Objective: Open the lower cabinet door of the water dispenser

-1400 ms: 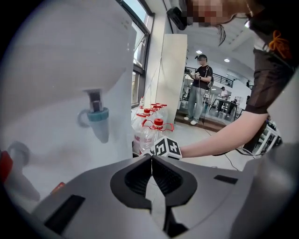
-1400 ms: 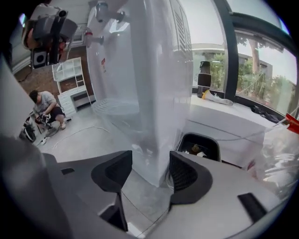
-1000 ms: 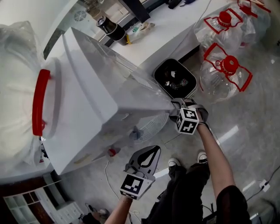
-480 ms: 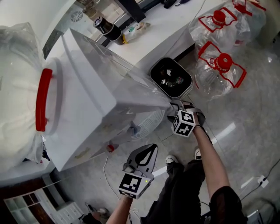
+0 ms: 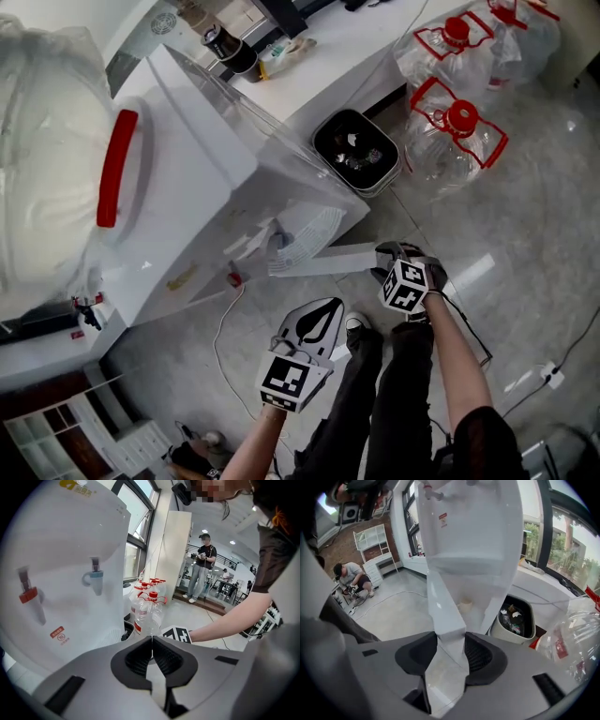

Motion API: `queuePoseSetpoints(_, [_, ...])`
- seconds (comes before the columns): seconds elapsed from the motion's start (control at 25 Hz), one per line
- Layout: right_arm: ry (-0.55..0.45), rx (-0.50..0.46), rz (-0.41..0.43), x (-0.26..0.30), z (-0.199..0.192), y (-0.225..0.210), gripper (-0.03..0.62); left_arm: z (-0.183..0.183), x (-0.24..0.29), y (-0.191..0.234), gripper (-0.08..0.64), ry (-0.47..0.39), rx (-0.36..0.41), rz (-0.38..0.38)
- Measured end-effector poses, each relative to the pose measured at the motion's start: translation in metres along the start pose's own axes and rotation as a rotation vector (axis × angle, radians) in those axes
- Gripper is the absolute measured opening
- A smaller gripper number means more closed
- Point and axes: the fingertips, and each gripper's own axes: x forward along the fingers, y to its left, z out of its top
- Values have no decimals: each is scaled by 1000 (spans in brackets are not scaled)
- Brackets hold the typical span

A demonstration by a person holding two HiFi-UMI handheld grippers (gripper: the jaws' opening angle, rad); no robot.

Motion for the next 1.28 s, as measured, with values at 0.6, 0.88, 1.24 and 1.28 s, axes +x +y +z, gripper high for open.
queuePoseSetpoints(0.6, [33, -39, 284, 6, 2, 200, 190, -31, -57, -5, 20, 4, -27, 103])
queuePoseSetpoints(0.88, [-10, 4, 394, 28, 30, 261, 184, -67, -101, 32, 20, 19, -82, 209])
queuePoseSetpoints(1.24, [-45, 119, 385, -5, 49, 243, 184, -68, -138, 38, 20, 3, -133, 261])
queuePoseSetpoints(1.28, [-60, 142, 376, -16, 53, 236, 184, -64, -140, 34, 20, -3, -135, 258])
